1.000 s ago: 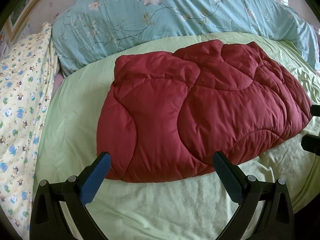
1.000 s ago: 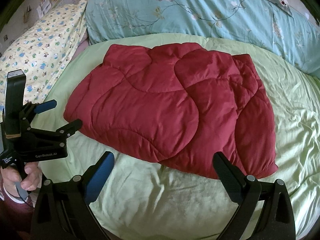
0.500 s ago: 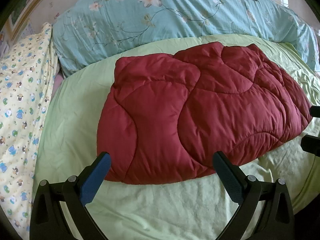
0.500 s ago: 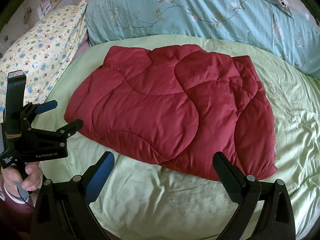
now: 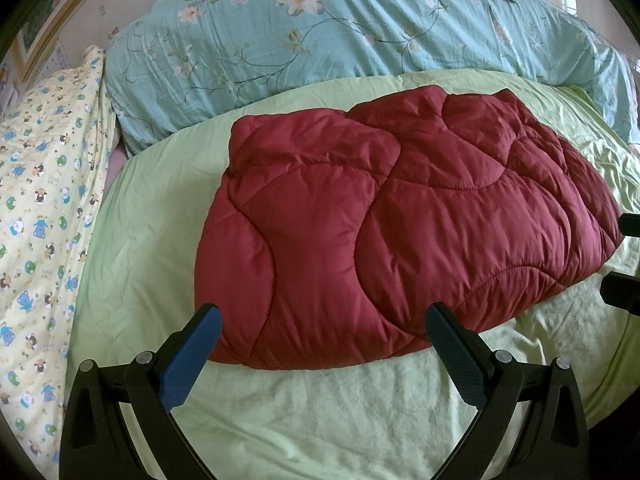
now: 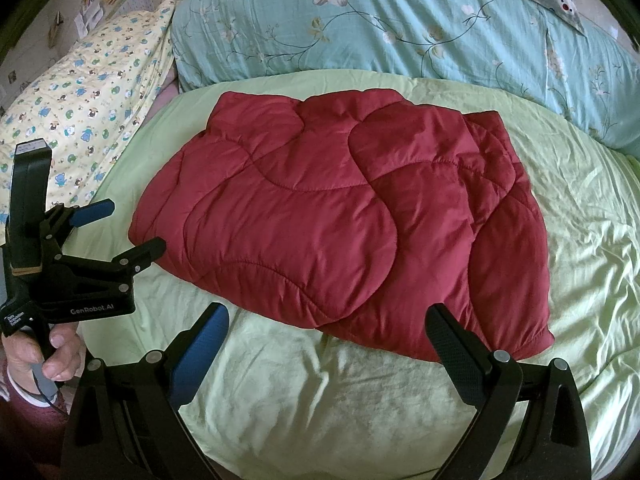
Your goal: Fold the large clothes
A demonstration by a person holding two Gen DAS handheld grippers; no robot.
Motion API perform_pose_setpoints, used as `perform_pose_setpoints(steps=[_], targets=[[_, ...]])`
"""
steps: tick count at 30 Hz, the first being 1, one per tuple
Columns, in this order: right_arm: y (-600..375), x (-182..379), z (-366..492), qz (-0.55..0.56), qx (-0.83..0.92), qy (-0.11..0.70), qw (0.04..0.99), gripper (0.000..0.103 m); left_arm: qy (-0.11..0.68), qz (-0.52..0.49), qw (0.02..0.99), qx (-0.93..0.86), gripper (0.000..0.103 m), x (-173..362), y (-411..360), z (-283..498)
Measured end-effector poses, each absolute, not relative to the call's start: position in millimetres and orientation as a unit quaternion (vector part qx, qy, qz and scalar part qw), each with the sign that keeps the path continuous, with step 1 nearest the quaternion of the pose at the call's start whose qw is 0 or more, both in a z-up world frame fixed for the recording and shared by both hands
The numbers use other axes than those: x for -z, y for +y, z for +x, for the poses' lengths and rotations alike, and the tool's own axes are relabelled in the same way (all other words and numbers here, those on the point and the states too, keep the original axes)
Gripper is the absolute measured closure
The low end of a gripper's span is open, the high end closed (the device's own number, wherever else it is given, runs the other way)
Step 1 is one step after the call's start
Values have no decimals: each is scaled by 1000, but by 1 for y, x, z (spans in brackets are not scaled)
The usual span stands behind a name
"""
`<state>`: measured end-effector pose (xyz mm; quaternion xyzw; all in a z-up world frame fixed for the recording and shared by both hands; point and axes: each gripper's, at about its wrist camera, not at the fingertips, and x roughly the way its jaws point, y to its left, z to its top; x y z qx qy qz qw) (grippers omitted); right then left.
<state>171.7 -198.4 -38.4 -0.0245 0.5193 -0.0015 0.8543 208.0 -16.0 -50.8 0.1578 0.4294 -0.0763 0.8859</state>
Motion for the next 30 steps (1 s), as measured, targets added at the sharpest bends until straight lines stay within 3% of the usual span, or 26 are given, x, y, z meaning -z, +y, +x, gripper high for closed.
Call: perform_pose_setpoints(steps=[30], targets=[[-206,37,175,-17,5,520,854,3,430,153,886,84,0,50,-20,210]])
